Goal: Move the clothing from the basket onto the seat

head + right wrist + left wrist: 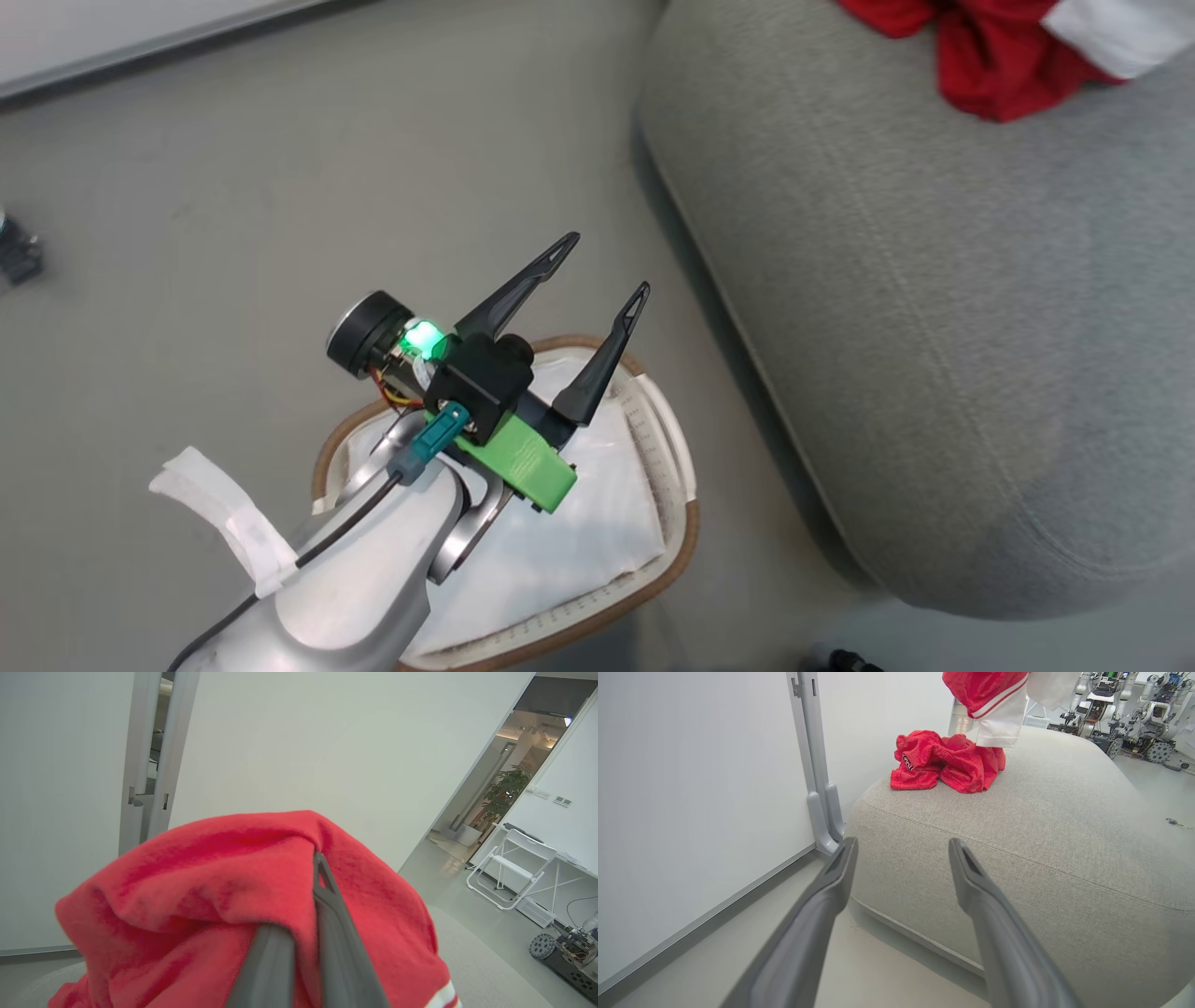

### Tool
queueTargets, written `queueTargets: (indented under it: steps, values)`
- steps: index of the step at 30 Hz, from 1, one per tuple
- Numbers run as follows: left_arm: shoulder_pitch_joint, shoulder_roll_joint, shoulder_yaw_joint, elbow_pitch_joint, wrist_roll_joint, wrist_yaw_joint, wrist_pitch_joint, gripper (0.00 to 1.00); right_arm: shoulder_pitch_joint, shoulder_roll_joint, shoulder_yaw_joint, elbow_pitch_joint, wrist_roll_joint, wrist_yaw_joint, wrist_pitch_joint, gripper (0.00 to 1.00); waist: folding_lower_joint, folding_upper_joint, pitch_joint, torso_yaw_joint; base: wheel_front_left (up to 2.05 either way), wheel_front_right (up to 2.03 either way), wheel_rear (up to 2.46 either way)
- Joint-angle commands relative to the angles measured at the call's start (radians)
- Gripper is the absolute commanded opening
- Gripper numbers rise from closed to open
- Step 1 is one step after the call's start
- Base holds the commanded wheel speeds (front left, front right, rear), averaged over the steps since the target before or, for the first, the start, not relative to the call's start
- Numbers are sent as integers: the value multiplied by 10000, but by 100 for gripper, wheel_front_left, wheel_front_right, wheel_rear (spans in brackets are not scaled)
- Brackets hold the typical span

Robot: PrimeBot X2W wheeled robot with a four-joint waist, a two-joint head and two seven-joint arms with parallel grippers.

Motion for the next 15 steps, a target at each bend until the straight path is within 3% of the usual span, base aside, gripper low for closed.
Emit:
queueTargets:
  steps: [1, 7, 15]
  values:
    - [-265, -58, -2, -127, 147, 95, -30, 100, -301, -136, -346, 221, -300, -14, 30, 0, -1, 0, 1323, 1533, 0, 0, 0]
    - [-539, -119, 7, -355, 257, 176, -38, 100, -73, -42, -1424, 1164, -1230, -14, 45, 0, -1, 0, 1989, 2120, 0, 0, 0]
    - [-545, -4, 72, -374, 243, 220, -47, 100, 675, 604, -1990, 1850, -2109, -14, -170, 0, -1, 0, 2144, 2036, 0, 0, 0]
